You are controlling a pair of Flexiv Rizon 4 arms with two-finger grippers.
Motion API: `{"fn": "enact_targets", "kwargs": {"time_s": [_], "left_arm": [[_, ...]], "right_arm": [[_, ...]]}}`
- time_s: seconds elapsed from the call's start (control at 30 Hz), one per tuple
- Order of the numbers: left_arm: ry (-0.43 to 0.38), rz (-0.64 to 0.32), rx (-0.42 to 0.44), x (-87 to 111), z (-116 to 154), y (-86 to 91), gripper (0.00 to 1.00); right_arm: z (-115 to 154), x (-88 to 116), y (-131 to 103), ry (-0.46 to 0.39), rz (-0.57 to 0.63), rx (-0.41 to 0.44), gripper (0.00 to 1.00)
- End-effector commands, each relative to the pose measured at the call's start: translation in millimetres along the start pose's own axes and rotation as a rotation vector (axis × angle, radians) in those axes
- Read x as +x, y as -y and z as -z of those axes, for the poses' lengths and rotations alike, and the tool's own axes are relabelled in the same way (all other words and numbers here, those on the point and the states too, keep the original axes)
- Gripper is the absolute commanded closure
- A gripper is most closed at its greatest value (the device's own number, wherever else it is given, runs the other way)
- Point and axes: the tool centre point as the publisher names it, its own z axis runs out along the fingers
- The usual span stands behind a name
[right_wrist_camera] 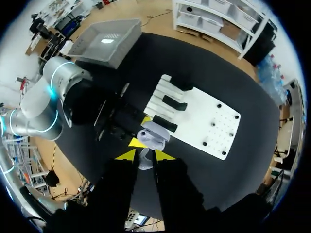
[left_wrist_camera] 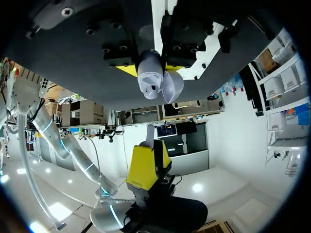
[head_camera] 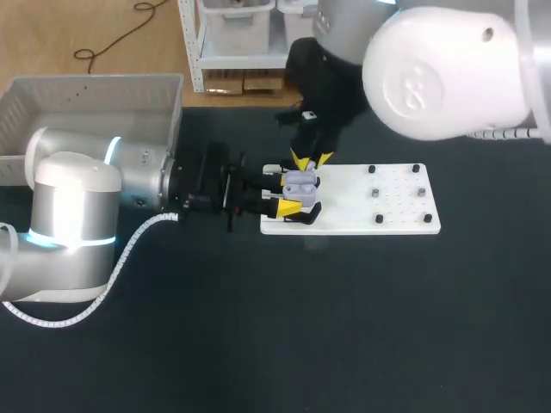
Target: Pick up each earbud case from the left stands, insert the matching earbuds, close the lid, and place the case in the box.
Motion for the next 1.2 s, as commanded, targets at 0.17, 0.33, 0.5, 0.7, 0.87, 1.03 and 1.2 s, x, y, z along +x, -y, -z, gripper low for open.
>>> {"fn": "enact_targets", "kwargs": {"time_s": [0.17, 0.33, 0.5, 0.7, 0.87, 1.03, 1.2], "left_arm": [[0.002, -0.003, -0.004, 0.7, 0, 1.1, 1.0], [0.002, -0.003, -0.004, 0.7, 0, 1.1, 1.0], [0.002, -0.003, -0.004, 0.7, 0, 1.1, 1.0], [0.002, -0.003, -0.004, 0.7, 0, 1.1, 1.0], [0.002, -0.003, -0.004, 0.7, 0, 1.1, 1.0], [0.002, -0.003, -0.004, 0.7, 0, 1.1, 1.0], [0.002, -0.003, -0.004, 0.7, 0, 1.1, 1.0]], "right_arm": [[-10, -3, 3, -0.04, 0.044, -0.066, 1.0], [-19, -5, -1, -0.068, 0.067, -0.068, 1.0], [-24, -8, -5, -0.086, 0.087, -0.061, 1.0], [-28, -9, -7, -0.101, 0.098, -0.066, 1.0], [-30, -10, -7, -0.11, 0.1, -0.065, 1.0], [-34, -10, -7, -0.126, 0.099, -0.053, 1.0], [-37, -9, -4, -0.138, 0.084, -0.045, 1.0]]}}
